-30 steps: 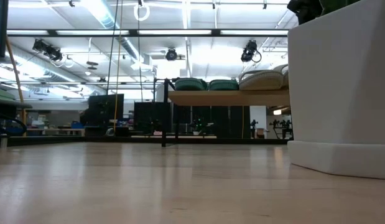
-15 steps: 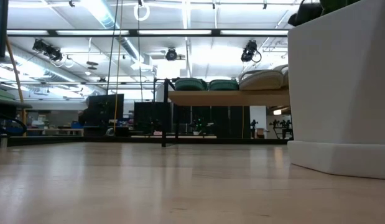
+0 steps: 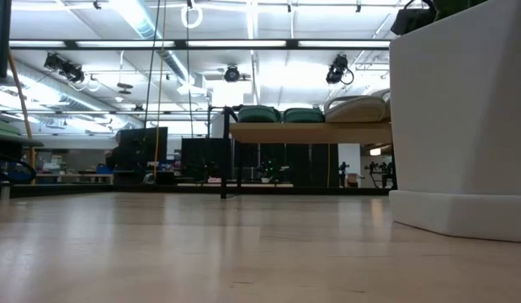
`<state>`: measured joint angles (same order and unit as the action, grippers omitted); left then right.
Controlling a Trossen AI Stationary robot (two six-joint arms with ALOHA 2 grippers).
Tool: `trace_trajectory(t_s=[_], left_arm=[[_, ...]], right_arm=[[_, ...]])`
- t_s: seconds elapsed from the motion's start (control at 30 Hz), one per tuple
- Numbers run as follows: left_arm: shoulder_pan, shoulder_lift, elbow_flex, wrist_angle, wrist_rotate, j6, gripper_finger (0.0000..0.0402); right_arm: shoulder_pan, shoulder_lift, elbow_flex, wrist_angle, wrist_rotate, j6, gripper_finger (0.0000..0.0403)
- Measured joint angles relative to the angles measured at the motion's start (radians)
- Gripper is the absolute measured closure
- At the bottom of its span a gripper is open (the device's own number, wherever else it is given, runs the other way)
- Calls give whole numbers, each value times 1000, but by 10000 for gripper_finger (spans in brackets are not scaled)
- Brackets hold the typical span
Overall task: Pick and place slides into the shelf
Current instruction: Put the gray slides on the shelf
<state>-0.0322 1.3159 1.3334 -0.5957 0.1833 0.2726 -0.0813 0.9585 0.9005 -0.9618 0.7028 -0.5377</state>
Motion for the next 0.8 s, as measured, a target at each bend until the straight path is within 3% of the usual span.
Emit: trace_trajectory(t_s=[0.2, 0.8], left_arm=[[0, 0, 0, 0, 0, 0, 206], [0, 0, 0, 1, 0, 0, 209]], right_arm=[[-14, 0, 0, 0, -5, 37, 387], [-15, -52, 26, -1, 21, 22, 401]])
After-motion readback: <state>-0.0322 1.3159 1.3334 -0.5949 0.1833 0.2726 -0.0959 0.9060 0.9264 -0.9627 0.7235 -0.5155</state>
